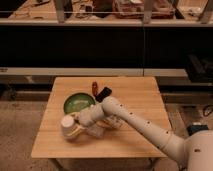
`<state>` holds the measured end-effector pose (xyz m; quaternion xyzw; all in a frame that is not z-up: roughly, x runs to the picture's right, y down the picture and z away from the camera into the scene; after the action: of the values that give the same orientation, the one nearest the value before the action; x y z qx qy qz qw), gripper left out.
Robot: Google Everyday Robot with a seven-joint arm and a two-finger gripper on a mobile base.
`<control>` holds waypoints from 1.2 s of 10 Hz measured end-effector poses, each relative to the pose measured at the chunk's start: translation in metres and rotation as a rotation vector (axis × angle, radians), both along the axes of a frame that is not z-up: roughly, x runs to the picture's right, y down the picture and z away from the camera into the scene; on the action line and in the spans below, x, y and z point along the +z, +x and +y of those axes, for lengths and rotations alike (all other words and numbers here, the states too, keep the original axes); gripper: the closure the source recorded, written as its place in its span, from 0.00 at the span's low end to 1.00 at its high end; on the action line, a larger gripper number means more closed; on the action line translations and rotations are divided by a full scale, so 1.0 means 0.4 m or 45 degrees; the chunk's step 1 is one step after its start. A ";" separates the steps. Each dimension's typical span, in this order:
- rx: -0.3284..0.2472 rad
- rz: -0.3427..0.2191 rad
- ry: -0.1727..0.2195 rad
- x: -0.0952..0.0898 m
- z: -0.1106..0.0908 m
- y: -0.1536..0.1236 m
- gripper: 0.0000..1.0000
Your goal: Place the ceramic cup in the ceramic bowl
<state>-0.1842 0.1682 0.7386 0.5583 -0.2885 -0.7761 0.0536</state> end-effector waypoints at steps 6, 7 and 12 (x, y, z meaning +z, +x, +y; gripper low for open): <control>0.196 0.122 0.138 -0.012 -0.184 0.129 0.92; 0.214 0.136 0.149 -0.019 -0.197 0.145 0.92; 0.258 0.168 0.170 -0.039 -0.215 0.162 0.92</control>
<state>-0.1192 0.0821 0.7229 0.5347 -0.1742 -0.8191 0.1135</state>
